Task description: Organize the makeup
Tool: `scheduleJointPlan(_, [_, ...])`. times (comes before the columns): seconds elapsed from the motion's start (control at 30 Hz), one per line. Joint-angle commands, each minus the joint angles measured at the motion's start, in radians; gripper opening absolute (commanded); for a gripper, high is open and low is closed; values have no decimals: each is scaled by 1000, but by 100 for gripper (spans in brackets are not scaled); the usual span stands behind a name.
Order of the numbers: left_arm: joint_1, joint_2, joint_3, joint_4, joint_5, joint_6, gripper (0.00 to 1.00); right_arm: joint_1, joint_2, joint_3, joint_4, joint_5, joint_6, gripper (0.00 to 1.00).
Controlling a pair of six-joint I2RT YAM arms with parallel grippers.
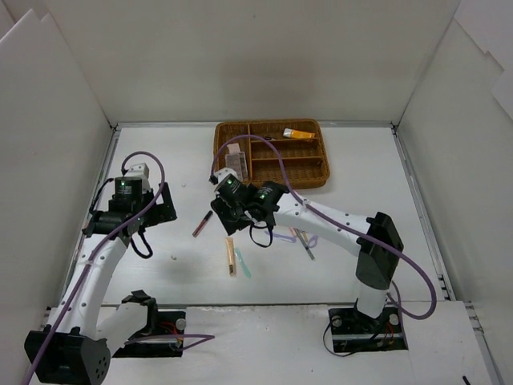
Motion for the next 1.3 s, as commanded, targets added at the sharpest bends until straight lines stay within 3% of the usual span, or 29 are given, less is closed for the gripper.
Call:
scheduleJointPlan(0.0, [6,-18,4,0,-25,-16,99,30,29,6,-54,-86,122,49])
scheduleJointPlan(0.17, [6,-29,-5,6,-25,-19,99,37,118,18,-51,-193,185,47])
scheduleJointPlan(0.3, [6,-40,-6,-4,-39,-30,100,45,195,52,-51,-209,228,40])
scheduleJointPlan(0.73, [6,-55,-28,-14,-45,-29,99,42,325,92,-49,-221,310,32])
scheduleJointPlan(1.27, [6,-41,-28,-3,-39,-29,100,27,303,29,-51,-150,357,27])
